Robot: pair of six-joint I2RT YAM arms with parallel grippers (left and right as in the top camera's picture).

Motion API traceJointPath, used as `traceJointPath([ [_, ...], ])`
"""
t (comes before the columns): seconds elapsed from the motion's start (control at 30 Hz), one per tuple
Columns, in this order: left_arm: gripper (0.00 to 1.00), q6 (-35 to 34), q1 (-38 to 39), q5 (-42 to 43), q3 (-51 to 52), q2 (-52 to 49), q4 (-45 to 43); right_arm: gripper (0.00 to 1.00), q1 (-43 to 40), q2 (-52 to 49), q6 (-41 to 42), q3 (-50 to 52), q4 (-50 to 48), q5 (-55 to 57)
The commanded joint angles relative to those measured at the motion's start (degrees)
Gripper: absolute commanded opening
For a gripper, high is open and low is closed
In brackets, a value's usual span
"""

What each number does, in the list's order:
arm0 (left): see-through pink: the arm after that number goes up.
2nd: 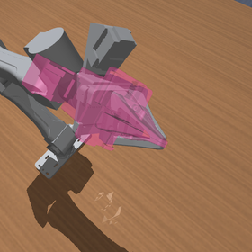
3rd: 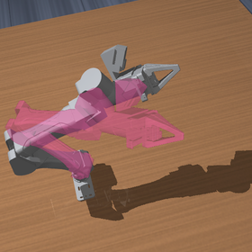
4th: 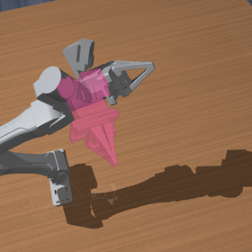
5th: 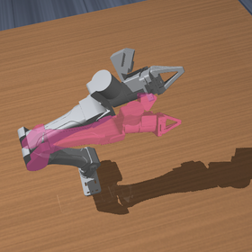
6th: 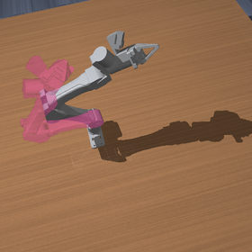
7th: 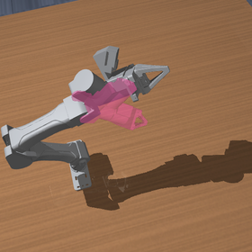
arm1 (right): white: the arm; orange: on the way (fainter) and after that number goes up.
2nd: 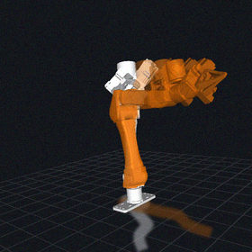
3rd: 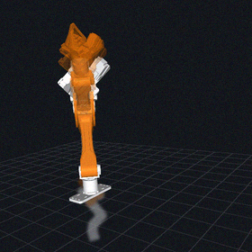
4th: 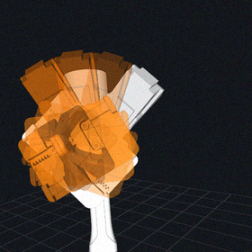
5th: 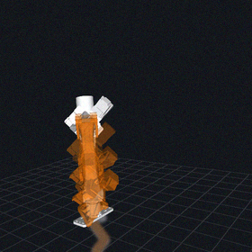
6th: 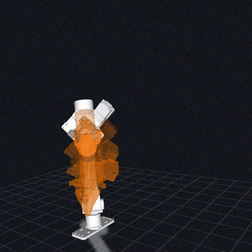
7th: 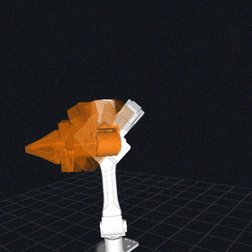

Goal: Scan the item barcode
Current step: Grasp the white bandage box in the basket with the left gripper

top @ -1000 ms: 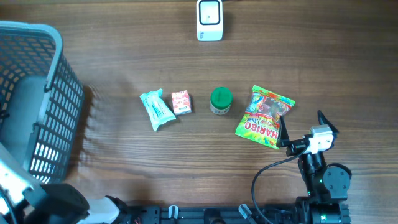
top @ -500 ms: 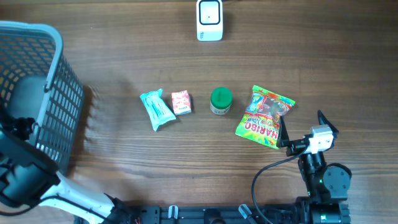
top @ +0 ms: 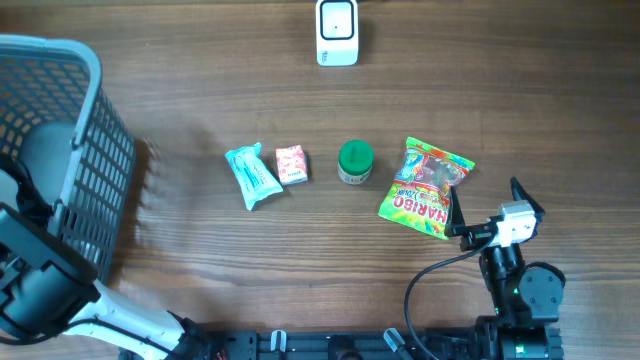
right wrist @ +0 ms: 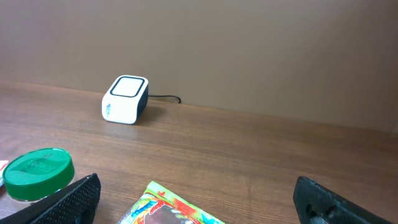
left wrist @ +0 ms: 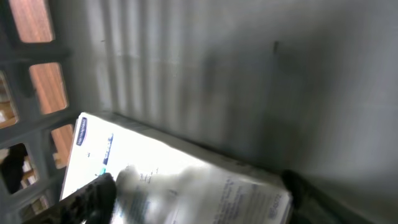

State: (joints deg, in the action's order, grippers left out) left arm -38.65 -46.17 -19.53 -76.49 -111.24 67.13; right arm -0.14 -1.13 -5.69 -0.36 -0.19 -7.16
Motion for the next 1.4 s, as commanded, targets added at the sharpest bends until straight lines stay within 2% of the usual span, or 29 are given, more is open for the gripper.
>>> traceJointPath([
  [0.0, 0.67, 0.7, -0.7, -3.5, 4.0, -4.1, 4.0, 1.00, 0.2, 0.2, -0.3, 0.1, -0.2, 0.8],
  [0.03, 0.67, 0.7, -0.7, -3.5, 4.0, -4.1, 4.1, 1.00, 0.2, 0.2, -0.3, 0.1, -0.2, 0.8],
  [0.1, 0.51, 0.7, -0.7, -3.5, 4.0, -4.1, 4.2, 1.00, 0.2, 0.2, -0.3, 0.1, -0.2, 0.8],
  [0.13, 0.35, 0.7, -0.7, -3.5, 3.9, -4.1, 4.2, 1.00, 0.2, 0.2, -0.3, 0.1, -0.2, 0.8],
  [0.17, 0.15, 0.7, -0.7, -3.5, 3.8, -4.1, 4.2, 1.00, 0.2, 0.2, -0.3, 0.1, -0.2, 0.8],
  [0.2, 0.04, 0.7, -0.7, -3.5, 3.7, -4.1, 4.2, 0.99, 0.2, 0.2, -0.3, 0.1, -0.2, 0.8],
  [0.4, 0.04, 0.7, -0.7, -2.6, 1.2, -4.1, 4.7, 1.00, 0.2, 0.2, -0.3, 0.1, -0.2, 0.8],
  [0.5, 0.04, 0.7, -0.6, -0.4, -3.3, -4.1, 6.6, 1.00, 0.2, 0.2, -0.3, 0.1, -0.2, 0.8],
  [0.67, 0.04, 0.7, -0.2, 0.6, -15.1, -4.0, 12.7, 1.00, 0.2, 0.2, -0.3, 0.1, -0.2, 0.8],
  [0.83, 0.04, 1.0, 0.7, 8.8, -25.8, -4.0, 16.8, 1.00, 0.2, 0.2, -0.3, 0.1, -0.2, 0.8],
  [1.2, 0.04, 1.0, 5.0, 20.4, -29.7, -3.8, 15.7, 1.00, 0.2, 0.2, -0.3, 0.1, -0.2, 0.8],
  [1.3, 0.04, 1.0, 5.6, 18.7, -31.6, -3.1, 15.9, 1.00, 0.2, 0.2, -0.3, 0.1, -0.2, 0.8],
  [1.33, 0.31, 0.9, 5.6, 16.7, -31.5, -3.1, 16.7, 1.00, 0.2, 0.2, -0.3, 0.1, -0.2, 0.8],
  [1.37, 0.68, 0.9, 5.6, 13.9, -31.3, -3.1, 17.8, 1.00, 0.2, 0.2, -0.3, 0.1, -0.2, 0.8],
])
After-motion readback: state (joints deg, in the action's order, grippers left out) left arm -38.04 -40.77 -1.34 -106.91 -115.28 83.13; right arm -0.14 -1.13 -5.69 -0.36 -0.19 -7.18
